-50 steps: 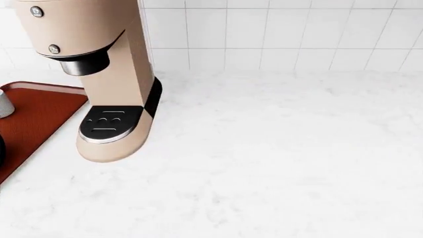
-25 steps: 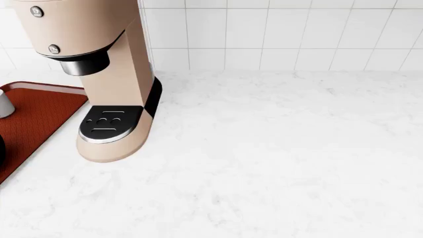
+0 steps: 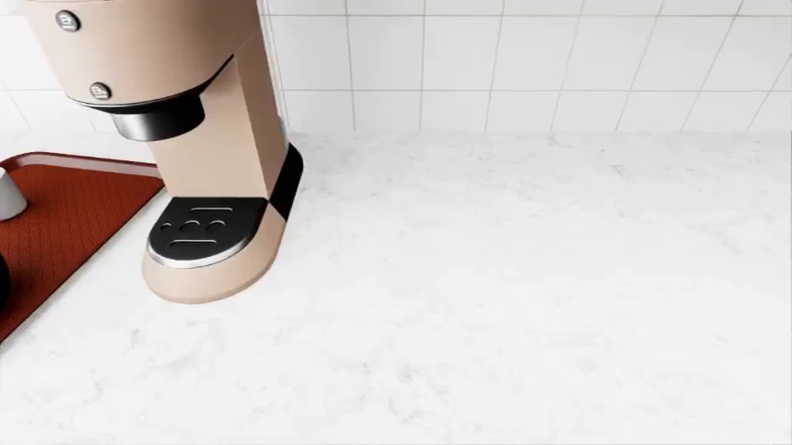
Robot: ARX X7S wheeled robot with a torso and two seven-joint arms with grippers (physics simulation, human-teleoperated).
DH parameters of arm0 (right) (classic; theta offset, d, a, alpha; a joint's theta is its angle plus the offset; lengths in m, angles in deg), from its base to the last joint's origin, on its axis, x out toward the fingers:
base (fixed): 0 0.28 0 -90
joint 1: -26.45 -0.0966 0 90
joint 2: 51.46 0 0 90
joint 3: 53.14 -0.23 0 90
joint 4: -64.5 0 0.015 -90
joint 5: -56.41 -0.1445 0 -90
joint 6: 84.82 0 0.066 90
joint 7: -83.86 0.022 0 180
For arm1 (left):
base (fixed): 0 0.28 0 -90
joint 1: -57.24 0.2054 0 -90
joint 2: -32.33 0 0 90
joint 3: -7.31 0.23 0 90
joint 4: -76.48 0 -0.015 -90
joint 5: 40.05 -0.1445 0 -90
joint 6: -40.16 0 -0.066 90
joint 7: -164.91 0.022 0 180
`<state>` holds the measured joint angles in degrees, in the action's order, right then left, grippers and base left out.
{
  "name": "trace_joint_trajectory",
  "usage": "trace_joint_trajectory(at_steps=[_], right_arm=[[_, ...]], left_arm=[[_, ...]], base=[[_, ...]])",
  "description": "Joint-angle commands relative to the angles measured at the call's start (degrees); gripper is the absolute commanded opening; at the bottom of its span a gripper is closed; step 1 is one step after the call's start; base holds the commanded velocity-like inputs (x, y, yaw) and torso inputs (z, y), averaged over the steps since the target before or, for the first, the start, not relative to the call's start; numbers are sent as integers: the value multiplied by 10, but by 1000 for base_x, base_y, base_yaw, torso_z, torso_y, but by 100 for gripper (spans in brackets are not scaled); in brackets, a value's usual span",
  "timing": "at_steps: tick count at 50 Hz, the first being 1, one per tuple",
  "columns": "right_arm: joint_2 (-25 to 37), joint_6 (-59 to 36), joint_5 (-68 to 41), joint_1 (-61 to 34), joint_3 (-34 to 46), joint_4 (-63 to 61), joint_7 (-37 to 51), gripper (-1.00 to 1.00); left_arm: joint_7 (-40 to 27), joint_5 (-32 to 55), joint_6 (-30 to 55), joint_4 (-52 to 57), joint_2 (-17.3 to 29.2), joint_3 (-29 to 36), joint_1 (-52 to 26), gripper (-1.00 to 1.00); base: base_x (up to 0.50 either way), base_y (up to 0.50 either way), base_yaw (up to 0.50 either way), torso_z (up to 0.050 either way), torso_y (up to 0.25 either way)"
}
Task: Pick the kettle from the counter and place it on the tray. Then pick the mug from the cabinet and place it on the tray. Then close the cabinet doors.
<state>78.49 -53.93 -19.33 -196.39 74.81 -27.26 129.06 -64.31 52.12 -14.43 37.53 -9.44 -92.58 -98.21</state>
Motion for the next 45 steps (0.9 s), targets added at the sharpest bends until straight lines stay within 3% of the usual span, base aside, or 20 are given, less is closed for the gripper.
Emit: trace_joint_trajectory(at_steps=[1, 22, 45], right_arm=[[-91, 12, 45, 12, -31, 54, -37, 100], [-186, 99, 63, 51, -44, 183, -112, 100], [-265, 126, -28, 97, -109, 290, -162, 100]], left_arm=[[2, 7, -7, 6, 12, -22, 20, 100], [15, 11, -13, 7, 24, -55, 55, 100], [22, 16, -18, 10, 30, -76, 78, 100]], base=[[0, 0, 0, 0, 0], [0, 0, 0, 1, 0], [5, 2, 5, 2, 0]])
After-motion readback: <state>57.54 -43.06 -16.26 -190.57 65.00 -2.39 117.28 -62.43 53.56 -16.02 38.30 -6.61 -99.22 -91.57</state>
